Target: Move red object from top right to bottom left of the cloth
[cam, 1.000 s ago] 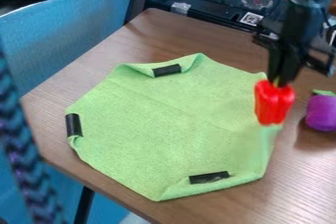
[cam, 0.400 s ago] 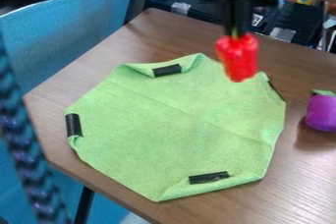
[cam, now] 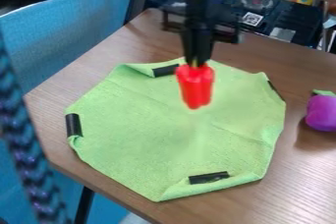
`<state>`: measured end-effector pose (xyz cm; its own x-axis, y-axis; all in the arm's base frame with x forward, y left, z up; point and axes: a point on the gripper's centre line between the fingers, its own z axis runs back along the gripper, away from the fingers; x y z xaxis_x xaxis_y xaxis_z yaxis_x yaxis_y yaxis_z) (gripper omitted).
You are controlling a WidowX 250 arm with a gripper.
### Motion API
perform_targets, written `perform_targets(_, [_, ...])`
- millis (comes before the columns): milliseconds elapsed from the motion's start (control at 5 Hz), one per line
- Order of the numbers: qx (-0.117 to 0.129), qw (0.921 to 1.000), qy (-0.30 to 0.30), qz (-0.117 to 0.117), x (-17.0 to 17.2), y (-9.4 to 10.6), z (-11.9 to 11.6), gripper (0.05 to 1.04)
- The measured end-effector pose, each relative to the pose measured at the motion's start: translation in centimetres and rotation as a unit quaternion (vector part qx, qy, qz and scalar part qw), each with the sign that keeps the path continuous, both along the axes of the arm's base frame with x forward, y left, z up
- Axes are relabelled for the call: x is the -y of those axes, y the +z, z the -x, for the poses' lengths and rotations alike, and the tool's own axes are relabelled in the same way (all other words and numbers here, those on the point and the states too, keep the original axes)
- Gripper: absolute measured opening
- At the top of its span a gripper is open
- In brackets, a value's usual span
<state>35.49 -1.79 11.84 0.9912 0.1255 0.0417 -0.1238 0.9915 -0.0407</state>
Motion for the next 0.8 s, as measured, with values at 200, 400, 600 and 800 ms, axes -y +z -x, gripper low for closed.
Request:
perform_targets(200, [0.022,0.9986,0.043,-0.023,-3.6,0.5,2.4,0.092])
perform_targets(400, [0.041,0.9976,0.046,-0.031,-5.3,-0.1,4.1,0.092])
perform_targets(600, [0.04,0.9964,0.072,-0.022,-8.1,-0.9,5.0,0.092])
perform_targets(800, [0.001,0.9967,0.071,-0.04,-8.7,-3.5,5.3,0.092])
